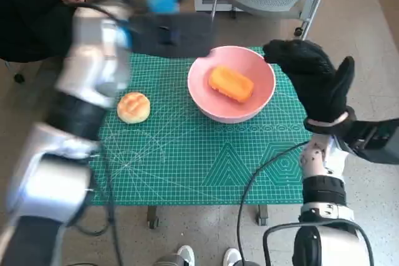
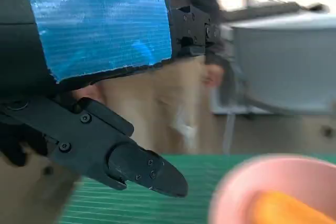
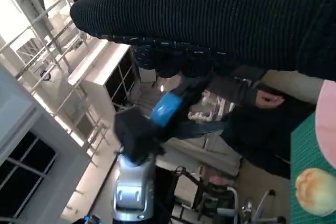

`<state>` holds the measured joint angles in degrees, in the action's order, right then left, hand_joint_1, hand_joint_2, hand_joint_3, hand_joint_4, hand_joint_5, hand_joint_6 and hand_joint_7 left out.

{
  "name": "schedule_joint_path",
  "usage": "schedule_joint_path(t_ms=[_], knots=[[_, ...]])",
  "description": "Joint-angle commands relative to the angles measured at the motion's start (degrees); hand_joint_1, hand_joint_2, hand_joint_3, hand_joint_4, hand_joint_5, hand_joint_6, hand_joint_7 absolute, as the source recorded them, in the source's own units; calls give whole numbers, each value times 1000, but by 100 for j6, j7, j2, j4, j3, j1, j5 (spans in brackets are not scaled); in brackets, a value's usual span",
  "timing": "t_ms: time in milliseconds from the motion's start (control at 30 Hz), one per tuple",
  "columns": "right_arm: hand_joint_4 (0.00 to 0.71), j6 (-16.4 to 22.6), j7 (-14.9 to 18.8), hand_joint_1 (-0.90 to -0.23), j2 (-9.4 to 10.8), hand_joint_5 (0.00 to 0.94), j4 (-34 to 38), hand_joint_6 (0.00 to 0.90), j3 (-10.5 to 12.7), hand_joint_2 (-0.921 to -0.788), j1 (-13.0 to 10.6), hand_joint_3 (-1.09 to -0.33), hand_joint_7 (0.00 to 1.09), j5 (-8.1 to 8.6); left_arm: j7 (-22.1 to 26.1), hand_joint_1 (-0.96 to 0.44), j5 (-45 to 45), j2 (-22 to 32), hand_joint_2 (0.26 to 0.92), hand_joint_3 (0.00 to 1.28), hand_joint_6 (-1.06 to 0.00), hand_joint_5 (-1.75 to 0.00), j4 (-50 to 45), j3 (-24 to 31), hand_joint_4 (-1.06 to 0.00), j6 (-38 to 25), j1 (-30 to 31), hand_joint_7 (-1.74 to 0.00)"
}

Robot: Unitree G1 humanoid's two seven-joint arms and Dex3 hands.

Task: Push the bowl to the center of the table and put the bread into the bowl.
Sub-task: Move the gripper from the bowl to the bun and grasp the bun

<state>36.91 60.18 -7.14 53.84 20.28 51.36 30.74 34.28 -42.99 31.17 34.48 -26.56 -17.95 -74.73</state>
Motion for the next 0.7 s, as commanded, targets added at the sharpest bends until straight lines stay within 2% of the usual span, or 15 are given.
schedule_joint_path(t_ms=[33,300,567,700], knots=[[140,-35,121,-669,23,1,257,193,30,-921,79,-677,28,4,296,-613,-211,373,791,1,-82,1,-631,64,1,-337,354,-14],[154,3,233,-665,22,6,477,199,62,-921,192,-649,29,-11,589,-589,-287,646,770,1,-94,1,-1163,201,1,-731,814,-16],[160,55,315,-672,25,7,587,203,98,-921,241,-642,29,-21,747,-541,-292,764,749,0,-100,1,-1408,264,1,-882,1189,-13],[161,78,366,-675,12,7,638,205,129,-921,259,-641,29,-25,768,-564,-314,803,748,1,-99,1,-1350,228,1,-828,1304,-10]])
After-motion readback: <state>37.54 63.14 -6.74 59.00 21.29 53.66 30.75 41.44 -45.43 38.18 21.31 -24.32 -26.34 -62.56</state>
